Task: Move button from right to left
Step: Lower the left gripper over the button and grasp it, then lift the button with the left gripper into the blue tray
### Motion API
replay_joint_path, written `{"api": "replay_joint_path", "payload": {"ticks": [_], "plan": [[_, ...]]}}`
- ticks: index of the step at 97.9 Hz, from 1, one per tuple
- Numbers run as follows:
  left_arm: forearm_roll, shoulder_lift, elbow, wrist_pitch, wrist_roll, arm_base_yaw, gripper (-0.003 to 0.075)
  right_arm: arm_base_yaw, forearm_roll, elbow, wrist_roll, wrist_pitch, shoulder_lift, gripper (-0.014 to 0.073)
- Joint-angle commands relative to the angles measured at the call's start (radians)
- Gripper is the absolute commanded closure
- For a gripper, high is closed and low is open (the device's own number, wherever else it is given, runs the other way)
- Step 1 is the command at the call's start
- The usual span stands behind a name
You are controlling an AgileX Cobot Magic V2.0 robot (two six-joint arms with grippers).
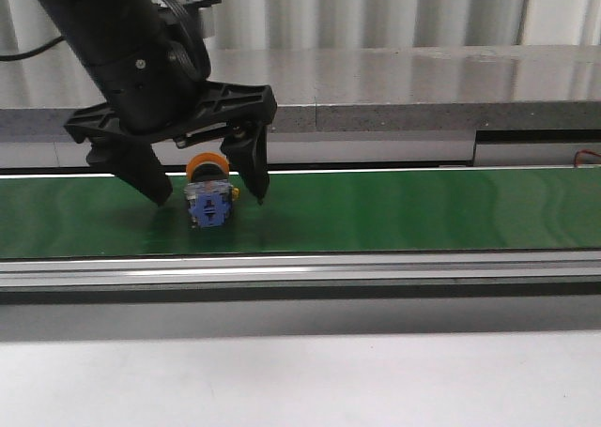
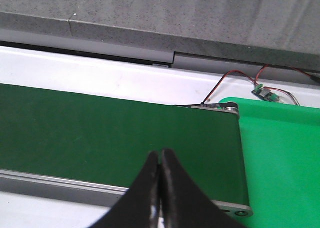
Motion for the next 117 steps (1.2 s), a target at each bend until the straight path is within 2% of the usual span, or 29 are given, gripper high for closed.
{"api": "replay_joint_path", "payload": {"ticks": [1,10,22,25,26,44,61,71,91,107,117], "plan": [[-0.005,-0.03,-0.032,-0.024,-0.008,-0.006,0.0096,0.002,0.024,-0.023,-0.01,-0.066,0.0,0.0661],[-0.003,-0.023,-0.032,-0.002,-0.008,-0.006,0.0207,0.002,0.024,-0.023,-0.01,-0.066,0.0,0.0661],[0.023,-0.025,-0.036,0.022,-0.008,-0.006,0.0474,0.002,0.024,-0.023,-0.01,-0.064,0.0,0.0661],[0.034,-0.028,-0.038,0.027,-0.008,-0.006,0.0565,0.002,0.024,-0.023,-0.01,-0.065,0.0,0.0661],[0.269,-0.19,-0.035,0.188,-0.032,0.071,0.074,0.002,0.024,-0.023,-0.01,-0.065,0.0,0.0661],[0.374,-0.343,0.044,0.195,-0.034,0.206,0.074,0.002,0.024,-0.023,-0.01,-0.064,0.0,0.0661],[0.477,-0.445,0.163,0.162,-0.032,0.414,0.074,0.002,0.024,-0.023,-0.01,-0.064,0.0,0.0661],[0.468,-0.45,0.206,0.101,-0.032,0.547,0.074,0.002,0.024,-0.023,-0.01,-0.064,0.0,0.0661],[0.396,-0.374,0.22,-0.04,-0.024,0.764,0.074,0.002,0.024,-0.023,-0.01,-0.064,0.0,0.0661],[0.391,-0.265,0.181,-0.063,-0.024,0.841,0.074,0.002,0.024,-0.023,-0.01,-0.064,0.0,0.0661],[0.336,-0.187,0.138,-0.059,-0.02,0.868,0.074,0.002,0.024,-0.023,-0.01,-0.064,0.0,0.0661]]}}
